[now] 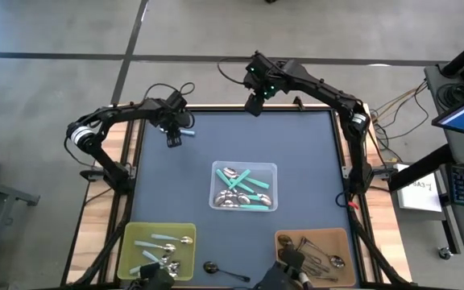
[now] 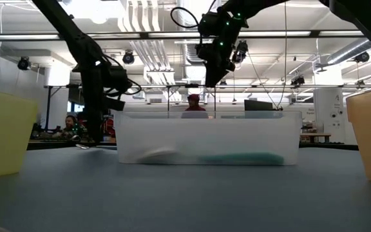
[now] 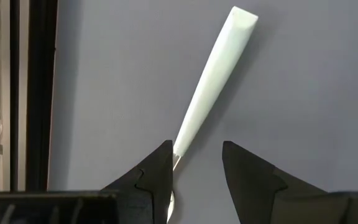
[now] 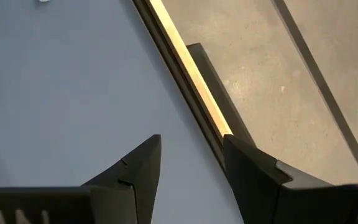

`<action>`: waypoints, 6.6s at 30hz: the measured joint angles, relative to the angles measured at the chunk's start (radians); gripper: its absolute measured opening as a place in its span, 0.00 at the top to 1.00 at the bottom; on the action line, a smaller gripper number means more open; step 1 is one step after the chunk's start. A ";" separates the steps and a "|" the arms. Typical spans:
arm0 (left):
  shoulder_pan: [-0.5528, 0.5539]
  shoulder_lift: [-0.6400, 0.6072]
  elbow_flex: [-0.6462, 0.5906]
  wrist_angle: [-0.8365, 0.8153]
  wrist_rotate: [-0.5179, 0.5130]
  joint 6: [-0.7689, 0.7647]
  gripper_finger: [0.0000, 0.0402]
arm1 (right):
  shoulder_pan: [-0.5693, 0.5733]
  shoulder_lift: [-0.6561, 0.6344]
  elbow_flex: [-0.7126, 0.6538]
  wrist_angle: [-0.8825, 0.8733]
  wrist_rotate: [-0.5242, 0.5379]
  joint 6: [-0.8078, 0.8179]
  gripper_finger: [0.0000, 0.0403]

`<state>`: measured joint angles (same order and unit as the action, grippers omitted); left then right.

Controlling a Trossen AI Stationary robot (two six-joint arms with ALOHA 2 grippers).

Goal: Sort silverware by color (type)
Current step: Put the light blue spoon into the yellow bin, then put the black spoon into the orange bin

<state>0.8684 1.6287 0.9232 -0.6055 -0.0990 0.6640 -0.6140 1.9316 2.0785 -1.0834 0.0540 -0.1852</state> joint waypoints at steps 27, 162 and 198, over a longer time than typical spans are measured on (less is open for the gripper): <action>-0.047 0.019 0.163 -0.064 0.267 -0.055 0.70 | -0.025 0.000 -0.196 0.080 0.000 -0.035 0.59; -1.717 0.137 0.545 -0.328 -0.334 -1.863 0.62 | 1.127 -0.190 -0.578 0.686 0.182 0.801 0.59; -1.948 0.120 0.548 -0.582 -0.340 -1.793 0.62 | 1.166 0.388 0.063 0.484 0.128 1.150 0.59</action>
<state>-1.0797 1.7485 1.4708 -1.1876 -0.4386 -1.1286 0.5516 2.3194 2.1417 -0.5995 0.1816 0.9650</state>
